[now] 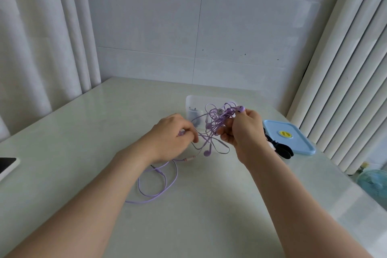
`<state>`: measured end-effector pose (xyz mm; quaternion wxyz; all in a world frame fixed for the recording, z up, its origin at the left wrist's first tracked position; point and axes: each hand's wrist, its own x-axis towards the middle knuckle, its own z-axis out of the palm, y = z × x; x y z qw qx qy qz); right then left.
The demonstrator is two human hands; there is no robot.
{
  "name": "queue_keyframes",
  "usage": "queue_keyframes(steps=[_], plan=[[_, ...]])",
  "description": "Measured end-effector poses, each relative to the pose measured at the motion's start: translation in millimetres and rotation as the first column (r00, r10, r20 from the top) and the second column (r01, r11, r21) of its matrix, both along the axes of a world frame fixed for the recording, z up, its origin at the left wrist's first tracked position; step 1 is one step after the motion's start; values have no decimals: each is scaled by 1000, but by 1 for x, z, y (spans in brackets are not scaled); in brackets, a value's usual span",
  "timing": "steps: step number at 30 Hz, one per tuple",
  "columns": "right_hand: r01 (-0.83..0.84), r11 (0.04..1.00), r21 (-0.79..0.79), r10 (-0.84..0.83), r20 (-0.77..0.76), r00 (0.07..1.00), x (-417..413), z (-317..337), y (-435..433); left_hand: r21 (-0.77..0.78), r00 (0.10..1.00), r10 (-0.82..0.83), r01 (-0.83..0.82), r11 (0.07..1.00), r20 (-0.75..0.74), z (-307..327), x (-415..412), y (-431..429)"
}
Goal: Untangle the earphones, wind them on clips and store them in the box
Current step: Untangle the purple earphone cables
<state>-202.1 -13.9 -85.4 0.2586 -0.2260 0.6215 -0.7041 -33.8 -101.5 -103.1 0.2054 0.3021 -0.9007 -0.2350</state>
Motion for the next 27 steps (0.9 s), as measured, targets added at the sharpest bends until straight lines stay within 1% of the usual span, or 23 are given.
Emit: queue_keyframes(steps=[2,5,7,10,12,14,16,21,23,24,25,27], plan=[[-7,1000,-6,7,10,1000,0,0,-1,38,1000,-20,21,999,-16,0,-1,3],[-21,1000,-15,22,14,1000,0,1,-1,-24,999,-41,41,999,1,-4,-1,3],[-27,999,-30,28,30,999,0,1,0,-36,999,-31,31,999,-13,-5,0,-1],[-21,998,-63,25,71,997,1,1,1,-58,998,24,-27,998,-66,-2,3,-4],[-21,997,-78,27,73,997,1,3,2,-109,991,90,-100,989,-95,0,3,-5],[-18,995,-94,25,71,997,1,4,2,-144,973,152,-178,973,-174,1,1,-5],[-18,993,-120,27,74,997,2,6,3,-140,939,178,-226,964,-294,1,-1,-8],[-103,969,-223,122,73,990,7,14,7,-124,809,190,-307,944,-556,8,5,-10],[-144,957,-253,154,20,988,7,14,8,-95,767,215,-337,937,-604,10,7,-10],[-169,956,-240,165,-36,986,7,13,8,-69,756,229,-340,938,-613,10,8,-10],[-191,958,-212,173,-102,980,6,12,8,-25,744,242,-328,944,-623,10,7,-11],[-207,968,-143,174,-213,961,6,10,9,116,705,281,-274,955,-651,11,6,-11]])
